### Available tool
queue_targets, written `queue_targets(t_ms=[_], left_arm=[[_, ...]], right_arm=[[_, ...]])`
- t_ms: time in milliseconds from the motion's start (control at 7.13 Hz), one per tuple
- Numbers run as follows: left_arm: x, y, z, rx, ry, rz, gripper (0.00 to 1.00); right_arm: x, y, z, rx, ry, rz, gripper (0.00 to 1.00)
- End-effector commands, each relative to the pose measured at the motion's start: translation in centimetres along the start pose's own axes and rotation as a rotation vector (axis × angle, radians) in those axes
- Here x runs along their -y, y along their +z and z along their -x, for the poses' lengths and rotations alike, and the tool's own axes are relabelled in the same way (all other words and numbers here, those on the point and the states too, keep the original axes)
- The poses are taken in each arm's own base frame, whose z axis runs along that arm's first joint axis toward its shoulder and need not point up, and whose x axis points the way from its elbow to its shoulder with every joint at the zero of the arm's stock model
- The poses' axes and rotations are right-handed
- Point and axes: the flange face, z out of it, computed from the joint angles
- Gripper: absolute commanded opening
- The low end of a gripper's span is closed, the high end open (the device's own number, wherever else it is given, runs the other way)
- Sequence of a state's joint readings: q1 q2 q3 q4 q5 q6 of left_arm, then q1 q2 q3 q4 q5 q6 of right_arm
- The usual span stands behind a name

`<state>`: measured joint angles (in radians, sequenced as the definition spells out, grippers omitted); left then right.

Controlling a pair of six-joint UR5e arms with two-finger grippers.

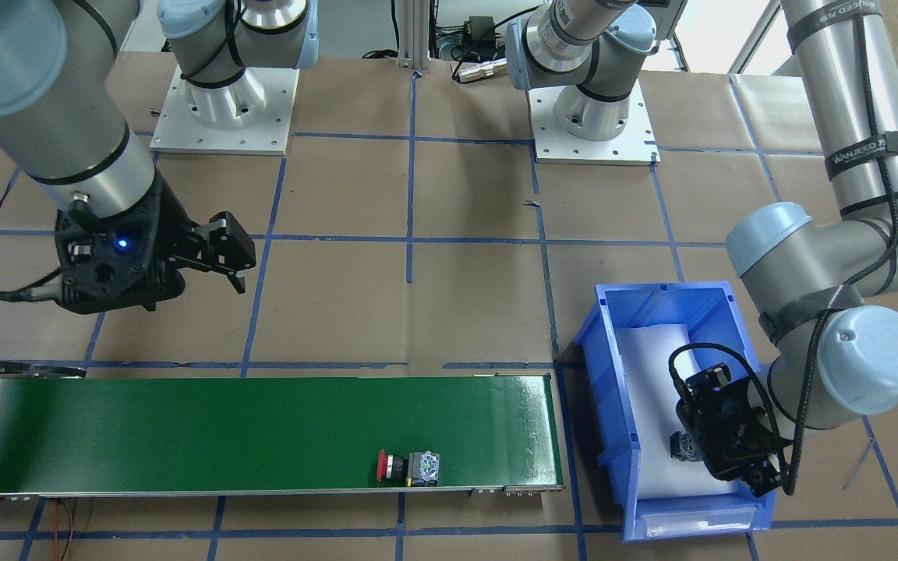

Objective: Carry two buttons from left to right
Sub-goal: 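Grasp the yellow button with the left gripper while the right grasps the red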

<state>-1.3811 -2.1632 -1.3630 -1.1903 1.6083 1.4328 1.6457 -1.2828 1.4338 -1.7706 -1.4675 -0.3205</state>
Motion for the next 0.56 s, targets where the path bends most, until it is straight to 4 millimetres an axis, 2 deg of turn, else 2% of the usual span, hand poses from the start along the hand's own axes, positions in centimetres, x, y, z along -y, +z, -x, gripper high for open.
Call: queue_targets(t_ms=[0,140,421], left_arm=[[-0.3,1.0,0.2,-0.012,-0.002,-0.002,1.00],[-0.2,1.7,0.2,-0.021,-0.006,-0.001,1.00],[-0.2,2.0,0.0,-0.030,-0.023,0.001,1.00]], right_arm=[[2.6,5.1,3.0,0.015,-0.249,0.012,0.99],[3.3,6.4,3.5,0.007,-0.314,0.015,1.00],[6.1,8.8,3.7,0.007,-0.524,0.021,1.00]])
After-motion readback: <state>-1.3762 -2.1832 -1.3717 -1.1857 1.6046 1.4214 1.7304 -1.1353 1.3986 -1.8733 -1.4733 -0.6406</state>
